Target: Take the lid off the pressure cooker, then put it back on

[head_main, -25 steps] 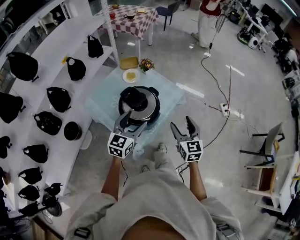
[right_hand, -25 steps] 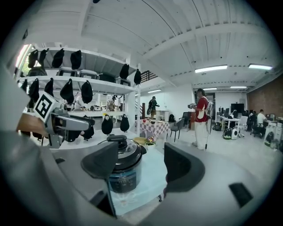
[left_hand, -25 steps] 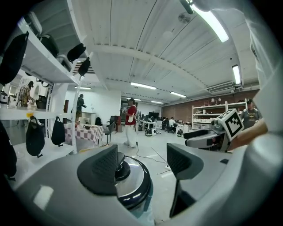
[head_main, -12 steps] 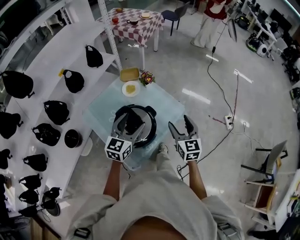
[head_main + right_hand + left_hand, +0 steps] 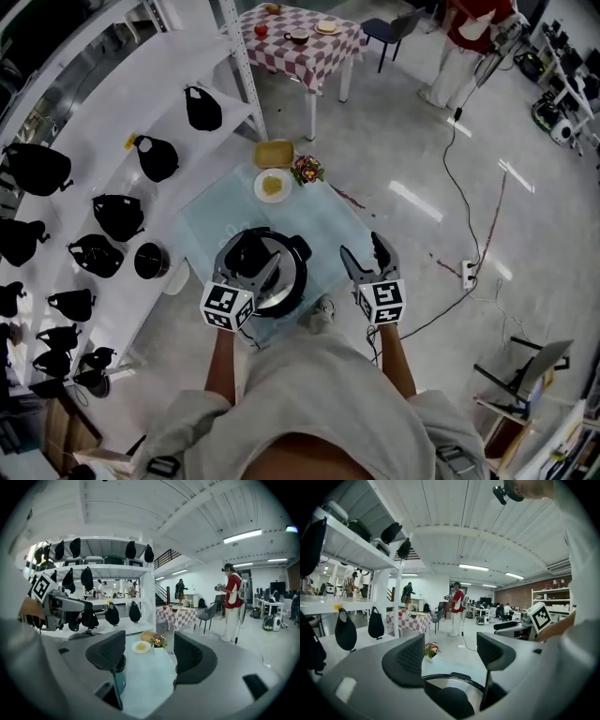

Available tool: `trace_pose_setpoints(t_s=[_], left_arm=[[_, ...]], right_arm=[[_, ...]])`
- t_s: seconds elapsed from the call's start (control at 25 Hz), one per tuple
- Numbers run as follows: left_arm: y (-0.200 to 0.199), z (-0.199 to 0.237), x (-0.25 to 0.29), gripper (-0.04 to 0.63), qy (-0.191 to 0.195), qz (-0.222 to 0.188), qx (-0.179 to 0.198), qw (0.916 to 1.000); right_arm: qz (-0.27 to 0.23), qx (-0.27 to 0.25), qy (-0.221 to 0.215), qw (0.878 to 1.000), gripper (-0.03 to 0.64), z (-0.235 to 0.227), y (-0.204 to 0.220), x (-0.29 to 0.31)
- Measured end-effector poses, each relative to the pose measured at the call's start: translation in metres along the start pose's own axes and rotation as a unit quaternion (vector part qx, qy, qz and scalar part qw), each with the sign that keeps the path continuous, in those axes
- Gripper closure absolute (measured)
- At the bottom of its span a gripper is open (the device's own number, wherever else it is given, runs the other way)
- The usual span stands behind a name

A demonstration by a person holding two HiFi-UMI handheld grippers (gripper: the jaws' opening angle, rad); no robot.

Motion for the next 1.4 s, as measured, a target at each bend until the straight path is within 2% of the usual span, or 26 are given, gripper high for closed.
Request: trace_pose_setpoints(t_s=[0.2,0.36,0.48,0.64,0.8,0.96,1.2,1.4], left_arm=[[-0.002,0.016,0.001,0.264,-0.071,-0.003,-0.014,0.9974],[0.005,0.033,-0.019,0.264,-0.136,-0.005,-0.030,0.9902],[0.010,0.044,-0.046,0.264,-0.189,-0.005,-0.039,0.9811],[0.022,0.055,-0.090,0.264,-0.255,-0.007,-0.059,0.9652],[0.041,0.059,-0.125,0.264,-0.293,-0.010,-0.079,0.9530],[0.049,0.068,-0.141,0.264,-0.296,-0.018,-0.086,0.9511],[0.059,0.088,-0.144,0.264,-0.248,-0.029,-0.086,0.9645],[0.062,0.099,-0.152,0.264,-0.211,-0.039,-0.092,0.9723]], right_arm=[[0.008,-0.014,-0.080,0.997,0.316,0.007,-0.007,0.037],[0.015,-0.027,-0.164,0.986,0.316,0.038,-0.009,0.070],[0.013,-0.039,-0.229,0.972,0.316,0.072,-0.015,0.089],[0.012,-0.060,-0.316,0.947,0.316,0.126,-0.024,0.103],[0.022,-0.079,-0.380,0.921,0.316,0.175,-0.019,0.106],[0.040,-0.106,-0.414,0.903,0.316,0.208,-0.008,0.103],[0.061,-0.175,-0.428,0.885,0.316,0.236,-0.002,0.098],[0.096,-0.216,-0.432,0.870,0.315,0.255,0.007,0.092]])
Point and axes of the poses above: the fingertips, and each gripper's own axes: x forward along the fingers, z to its left, y out of its underside, the point moved 3 cm from there along -x, backward along the fingers, and after that the axes turned 2 degrees about -z, right-handed, at the moved point
